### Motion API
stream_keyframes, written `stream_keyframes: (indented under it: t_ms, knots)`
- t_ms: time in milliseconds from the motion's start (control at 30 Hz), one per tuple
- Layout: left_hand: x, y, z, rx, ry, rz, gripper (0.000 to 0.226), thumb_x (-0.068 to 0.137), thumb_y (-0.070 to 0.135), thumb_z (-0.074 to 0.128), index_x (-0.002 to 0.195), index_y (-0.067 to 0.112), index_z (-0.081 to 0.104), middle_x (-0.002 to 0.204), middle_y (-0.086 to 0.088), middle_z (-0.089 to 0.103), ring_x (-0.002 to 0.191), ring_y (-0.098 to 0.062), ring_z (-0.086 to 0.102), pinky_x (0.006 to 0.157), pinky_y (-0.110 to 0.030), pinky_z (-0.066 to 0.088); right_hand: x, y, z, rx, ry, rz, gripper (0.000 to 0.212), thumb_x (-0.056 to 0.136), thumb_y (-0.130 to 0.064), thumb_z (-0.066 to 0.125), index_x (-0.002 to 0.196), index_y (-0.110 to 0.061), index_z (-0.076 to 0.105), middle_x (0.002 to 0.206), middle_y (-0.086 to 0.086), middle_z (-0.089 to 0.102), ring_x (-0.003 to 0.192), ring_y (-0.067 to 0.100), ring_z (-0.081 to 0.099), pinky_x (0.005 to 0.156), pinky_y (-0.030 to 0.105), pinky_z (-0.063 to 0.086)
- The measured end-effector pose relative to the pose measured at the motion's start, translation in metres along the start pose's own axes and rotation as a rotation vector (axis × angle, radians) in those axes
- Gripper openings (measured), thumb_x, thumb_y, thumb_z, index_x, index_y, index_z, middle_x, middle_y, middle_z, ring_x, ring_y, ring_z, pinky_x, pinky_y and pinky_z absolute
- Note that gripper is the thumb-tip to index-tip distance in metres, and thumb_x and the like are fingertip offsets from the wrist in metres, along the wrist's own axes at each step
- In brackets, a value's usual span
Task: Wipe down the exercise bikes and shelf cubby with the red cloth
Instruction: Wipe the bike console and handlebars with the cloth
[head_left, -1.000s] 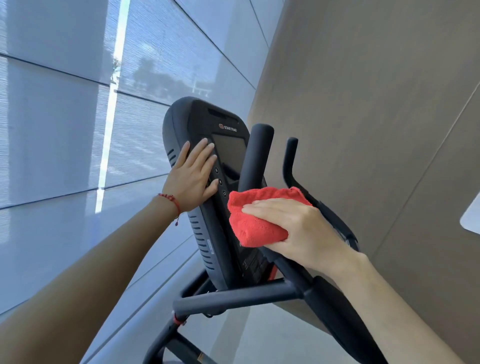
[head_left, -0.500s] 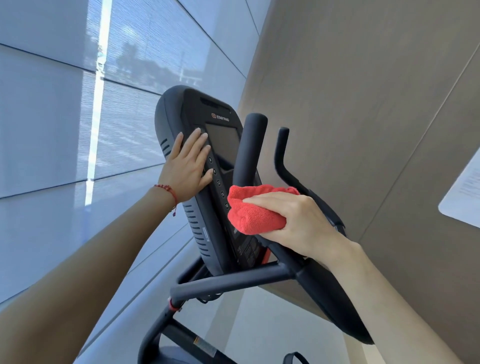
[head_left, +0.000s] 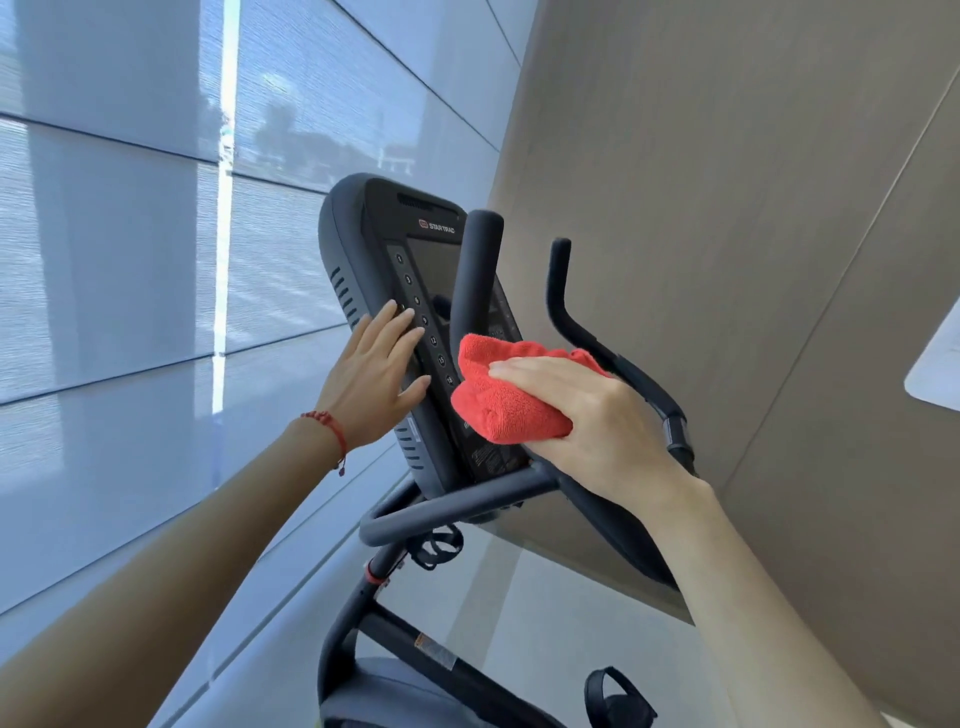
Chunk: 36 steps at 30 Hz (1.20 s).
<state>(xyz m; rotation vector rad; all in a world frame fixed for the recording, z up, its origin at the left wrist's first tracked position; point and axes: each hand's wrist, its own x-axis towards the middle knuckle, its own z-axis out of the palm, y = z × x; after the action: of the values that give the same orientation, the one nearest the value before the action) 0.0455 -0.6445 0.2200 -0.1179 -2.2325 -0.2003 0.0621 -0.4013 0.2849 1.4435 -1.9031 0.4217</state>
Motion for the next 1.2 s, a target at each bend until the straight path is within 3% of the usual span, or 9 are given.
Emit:
stream_keyframes:
  t_ms: [133, 200, 400, 667, 867, 1033, 1200]
  knots:
    - [-0.023, 0.036, -0.019, -0.022, 0.012, -0.003, 0.05, 0.087, 0.022, 0.058, 0.128, -0.002, 0.043, 0.142, -0.021, 0.039, 0.138, -0.035, 0.022, 0.114, -0.052, 0.018, -0.025, -0.005, -0.02, 0.103, 0.05, 0.014, 0.051, 0.069, -0.004, 0.078, 0.117, -0.01, 0.061, 0.119, 0.006, 0.064, 0.114, 0.02, 0.056, 0.096, 0.042, 0.045]
    - [-0.034, 0.058, -0.027, -0.043, 0.004, -0.004, 0.049, 0.087, 0.021, 0.059, 0.127, -0.002, 0.043, 0.141, -0.022, 0.04, 0.137, -0.037, 0.024, 0.112, -0.054, 0.022, -0.042, -0.008, -0.034, 0.118, 0.07, 0.022, 0.049, 0.071, -0.005, 0.076, 0.118, -0.011, 0.061, 0.119, 0.006, 0.064, 0.112, 0.022, 0.057, 0.09, 0.048, 0.048]
    - [-0.061, 0.14, -0.039, -0.143, -0.019, 0.02, 0.048, 0.086, 0.024, 0.054, 0.126, -0.001, 0.045, 0.139, -0.02, 0.042, 0.136, -0.036, 0.026, 0.111, -0.056, 0.024, -0.106, -0.012, -0.078, 0.102, 0.108, 0.129, 0.045, 0.073, -0.014, 0.072, 0.116, -0.013, 0.062, 0.117, 0.004, 0.065, 0.11, 0.02, 0.058, 0.087, 0.046, 0.05]
    - [-0.081, 0.253, -0.031, -0.279, -0.068, 0.14, 0.051, 0.087, 0.031, 0.047, 0.129, 0.003, 0.043, 0.14, -0.017, 0.043, 0.137, -0.03, 0.025, 0.113, -0.048, 0.02, -0.213, -0.009, -0.115, 0.068, 0.13, 0.383, 0.047, 0.068, -0.007, 0.076, 0.114, -0.013, 0.064, 0.114, 0.004, 0.067, 0.106, 0.021, 0.06, 0.087, 0.044, 0.05]
    - [-0.094, 0.329, 0.014, -0.411, -0.17, 0.307, 0.049, 0.089, 0.026, 0.055, 0.129, 0.001, 0.043, 0.139, -0.018, 0.043, 0.137, -0.032, 0.025, 0.113, -0.046, 0.018, -0.306, -0.014, -0.133, -0.01, 0.171, 0.678, 0.049, 0.067, 0.002, 0.079, 0.113, -0.01, 0.065, 0.113, 0.006, 0.067, 0.104, 0.019, 0.061, 0.091, 0.028, 0.043]
    - [-0.108, 0.384, 0.057, -0.533, -0.306, 0.406, 0.057, 0.088, 0.041, 0.037, 0.13, 0.002, 0.042, 0.139, -0.019, 0.043, 0.136, -0.032, 0.027, 0.112, -0.047, 0.018, -0.37, -0.028, -0.15, -0.088, 0.215, 0.926, 0.048, 0.071, -0.003, 0.077, 0.115, -0.014, 0.064, 0.117, -0.001, 0.065, 0.107, 0.014, 0.059, 0.092, 0.026, 0.043]
    - [-0.126, 0.43, 0.099, -0.649, -0.431, 0.538, 0.058, 0.087, 0.04, 0.032, 0.127, 0.0, 0.045, 0.136, -0.019, 0.047, 0.133, -0.036, 0.031, 0.11, -0.047, 0.016, -0.426, -0.044, -0.16, -0.216, 0.239, 1.11, 0.053, 0.069, -0.006, 0.079, 0.118, -0.016, 0.062, 0.116, -0.011, 0.059, 0.107, 0.01, 0.058, 0.092, 0.022, 0.043]
